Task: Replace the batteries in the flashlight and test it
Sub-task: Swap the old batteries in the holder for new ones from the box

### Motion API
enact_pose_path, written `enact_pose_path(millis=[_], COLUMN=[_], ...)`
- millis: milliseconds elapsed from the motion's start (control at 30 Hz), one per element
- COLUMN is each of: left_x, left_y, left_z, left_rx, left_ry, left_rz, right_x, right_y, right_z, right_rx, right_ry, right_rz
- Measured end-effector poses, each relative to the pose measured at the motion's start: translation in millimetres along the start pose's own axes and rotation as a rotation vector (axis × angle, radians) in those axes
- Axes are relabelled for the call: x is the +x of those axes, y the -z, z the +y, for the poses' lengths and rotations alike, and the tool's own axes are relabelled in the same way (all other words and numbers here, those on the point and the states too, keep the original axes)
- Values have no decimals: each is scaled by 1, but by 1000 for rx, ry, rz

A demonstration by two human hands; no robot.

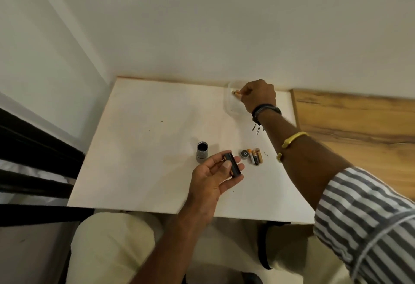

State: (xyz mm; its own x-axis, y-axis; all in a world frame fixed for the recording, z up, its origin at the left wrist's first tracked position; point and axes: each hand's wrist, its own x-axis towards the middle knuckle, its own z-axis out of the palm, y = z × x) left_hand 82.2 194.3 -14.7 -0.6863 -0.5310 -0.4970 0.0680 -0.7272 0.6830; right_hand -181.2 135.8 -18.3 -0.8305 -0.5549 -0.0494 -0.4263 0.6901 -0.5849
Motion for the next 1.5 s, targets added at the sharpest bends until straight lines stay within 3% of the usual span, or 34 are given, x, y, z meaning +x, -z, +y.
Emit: enact_pose_path(millis=[300,500,667,833,967,1267,1500], left_x=[7,4,-2,-12,-25,-46,-49], left_y=[5,3,-2,-7,-9,-3,-4], left_z=[5,11,16,18,18,10,0], left_rx=[-58,-42,-18,-30,-19,49,147], left_ry=[26,20,10,-16,-25,-96,-150], left_rz=[2,-28,-31,-62,-88,-139,-100], right_x=[17,6,-58,-156,-207,-259,-269], right_y=[-26,-13,28,70,77,78,70], right_z=[0,3,-2,-4,11,21,17], right_rx=[-270,-66,461,1118,1320,1383,1188], right_ry=[35,-2,-31,-231,-317,-344,-352], right_rz=[-49,36,34,-295,-359,-245,-125])
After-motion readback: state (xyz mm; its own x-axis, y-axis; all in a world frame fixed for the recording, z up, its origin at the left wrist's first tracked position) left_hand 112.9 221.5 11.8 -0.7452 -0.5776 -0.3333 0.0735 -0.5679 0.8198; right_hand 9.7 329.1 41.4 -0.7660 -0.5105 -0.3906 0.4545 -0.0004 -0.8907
